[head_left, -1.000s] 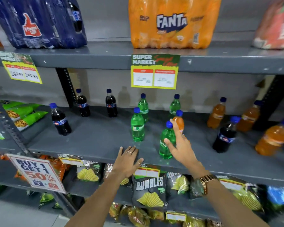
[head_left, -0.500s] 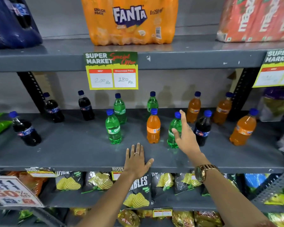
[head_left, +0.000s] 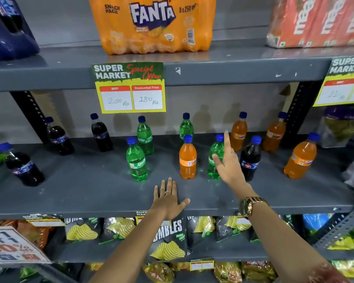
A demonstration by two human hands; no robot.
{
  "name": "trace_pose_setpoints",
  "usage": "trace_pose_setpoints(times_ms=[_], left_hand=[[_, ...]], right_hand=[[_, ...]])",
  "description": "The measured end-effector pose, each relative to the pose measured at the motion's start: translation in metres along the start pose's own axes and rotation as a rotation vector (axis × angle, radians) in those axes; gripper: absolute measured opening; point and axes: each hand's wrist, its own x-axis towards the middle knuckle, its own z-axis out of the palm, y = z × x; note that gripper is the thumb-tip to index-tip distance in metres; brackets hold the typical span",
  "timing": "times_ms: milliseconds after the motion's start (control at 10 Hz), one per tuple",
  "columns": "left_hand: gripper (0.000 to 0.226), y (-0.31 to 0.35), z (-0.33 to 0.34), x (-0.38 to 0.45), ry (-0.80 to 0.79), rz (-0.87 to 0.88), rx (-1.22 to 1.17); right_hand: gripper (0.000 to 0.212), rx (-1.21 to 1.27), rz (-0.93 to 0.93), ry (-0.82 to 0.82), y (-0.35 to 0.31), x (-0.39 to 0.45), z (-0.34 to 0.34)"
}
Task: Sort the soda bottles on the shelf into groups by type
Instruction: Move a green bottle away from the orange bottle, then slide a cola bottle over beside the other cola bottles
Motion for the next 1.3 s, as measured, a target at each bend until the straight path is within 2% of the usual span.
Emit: trace_pose_setpoints(times_ms=[100, 200, 300, 400, 500, 600, 700, 900, 1100, 1300], left_hand=[[0.08, 0.0, 0.0, 0.0, 0.001, -0.004, 0.007], [0.08, 0.0, 0.0, 0.001, 0.005, -0.004, 0.01], [0.08, 0.0, 0.0, 0.001, 0.01, -0.005, 0.007], [0.081, 0.0, 0.002, 0.001, 0.013, -0.008, 0.009], [0.081, 0.0, 0.002, 0.001, 0.017, -0.007, 0.008], [0.081, 0.0, 0.001, 0.002, 0.023, -0.004, 0.001], [0.08, 0.0, 0.001, 0.001, 0.03, -0.002, -0.003], [0.078, -0.011, -0.001, -0.004, 0.054, 0.059, -0.043], [0.067, -0.049, 0.002, -0.03, 0.116, 0.081, -0.012], [0.064, -0.109, 0.007, -0.06, 0.215, -0.067, 0.012]], right_hand=[[0.075, 0.045, -0.029, 0.086, -0.006, -0.004, -0.009], [0.063, -0.032, -0.057, 0.369, -0.01, -0.013, -0.025], [0.056, -0.219, -0.011, 0.533, -0.003, -0.014, -0.034], [0.07, -0.276, 0.165, 0.472, 0.011, -0.009, -0.041], [0.079, -0.192, 0.236, 0.326, 0.017, -0.006, -0.044], [0.081, -0.126, 0.271, 0.229, 0.018, -0.008, -0.047], [0.079, -0.11, 0.269, 0.208, 0.013, -0.013, -0.05], [0.079, -0.182, 0.141, 0.162, -0.009, -0.044, -0.037], [0.079, -0.129, -0.008, 0.094, -0.052, -0.07, -0.006], [0.079, -0.08, -0.12, -0.044, -0.1, -0.071, 0.048]])
